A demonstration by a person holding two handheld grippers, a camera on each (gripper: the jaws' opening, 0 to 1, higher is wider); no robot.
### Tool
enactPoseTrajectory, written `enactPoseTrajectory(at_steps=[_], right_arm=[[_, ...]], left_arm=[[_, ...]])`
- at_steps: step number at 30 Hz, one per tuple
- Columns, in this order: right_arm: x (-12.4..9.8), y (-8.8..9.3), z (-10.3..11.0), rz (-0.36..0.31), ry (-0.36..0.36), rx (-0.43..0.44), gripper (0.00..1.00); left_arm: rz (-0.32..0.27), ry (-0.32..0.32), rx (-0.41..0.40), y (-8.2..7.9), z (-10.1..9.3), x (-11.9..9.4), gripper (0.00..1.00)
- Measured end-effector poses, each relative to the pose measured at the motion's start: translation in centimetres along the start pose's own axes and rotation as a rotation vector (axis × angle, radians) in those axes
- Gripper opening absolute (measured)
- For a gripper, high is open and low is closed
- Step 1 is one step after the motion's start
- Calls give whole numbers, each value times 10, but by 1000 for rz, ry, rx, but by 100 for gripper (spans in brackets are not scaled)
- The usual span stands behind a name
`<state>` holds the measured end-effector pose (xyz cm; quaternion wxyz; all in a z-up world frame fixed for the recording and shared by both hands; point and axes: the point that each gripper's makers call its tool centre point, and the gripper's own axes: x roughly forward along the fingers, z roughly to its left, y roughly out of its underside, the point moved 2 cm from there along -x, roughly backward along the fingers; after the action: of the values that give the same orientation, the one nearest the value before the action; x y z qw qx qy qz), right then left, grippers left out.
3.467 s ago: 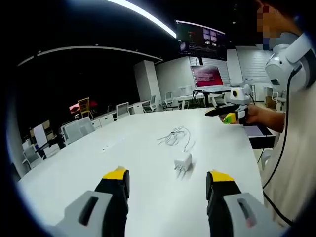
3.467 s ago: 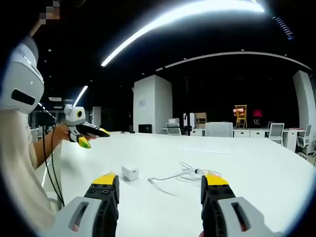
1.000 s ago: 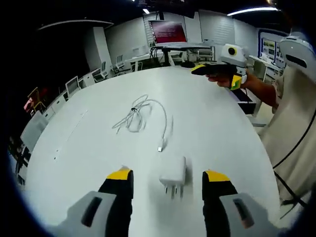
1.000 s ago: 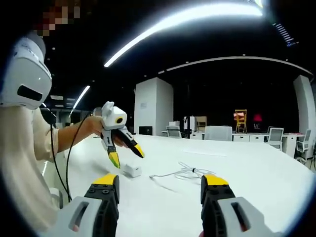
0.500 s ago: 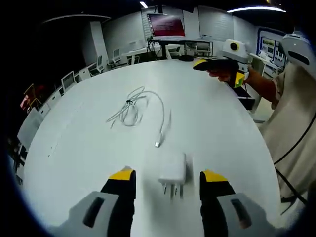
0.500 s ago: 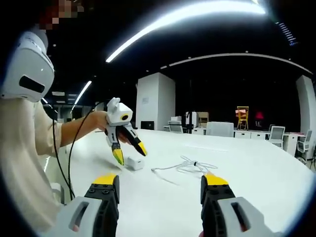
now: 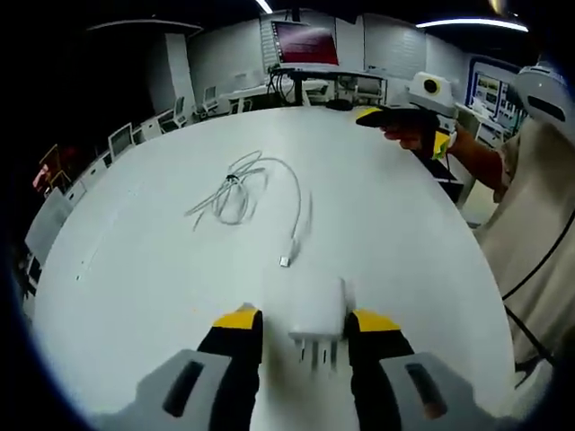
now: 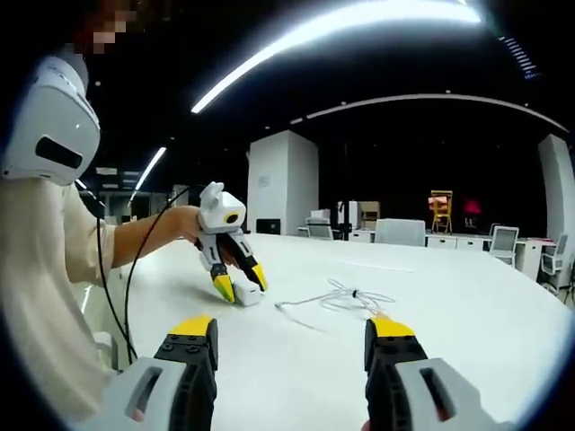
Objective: Plug the desk Type‑C cable into the charger adapter.
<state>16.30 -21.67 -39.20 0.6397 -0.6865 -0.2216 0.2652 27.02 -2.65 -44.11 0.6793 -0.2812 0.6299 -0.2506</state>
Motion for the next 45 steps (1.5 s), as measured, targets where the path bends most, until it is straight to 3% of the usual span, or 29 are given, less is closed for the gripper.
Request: enactPoseTrajectory(at_steps=[14, 31, 45], right_arm=[[1, 3, -3, 7, 5, 9, 66], [5, 4, -3, 7, 2, 17, 66], [13, 4, 0, 8, -20, 17, 66]], left_arm=[[-13, 38, 2, -4, -6, 6, 26], [-47, 18, 26, -5, -6, 3, 26], [-70, -22, -7, -2, -15, -16, 25]])
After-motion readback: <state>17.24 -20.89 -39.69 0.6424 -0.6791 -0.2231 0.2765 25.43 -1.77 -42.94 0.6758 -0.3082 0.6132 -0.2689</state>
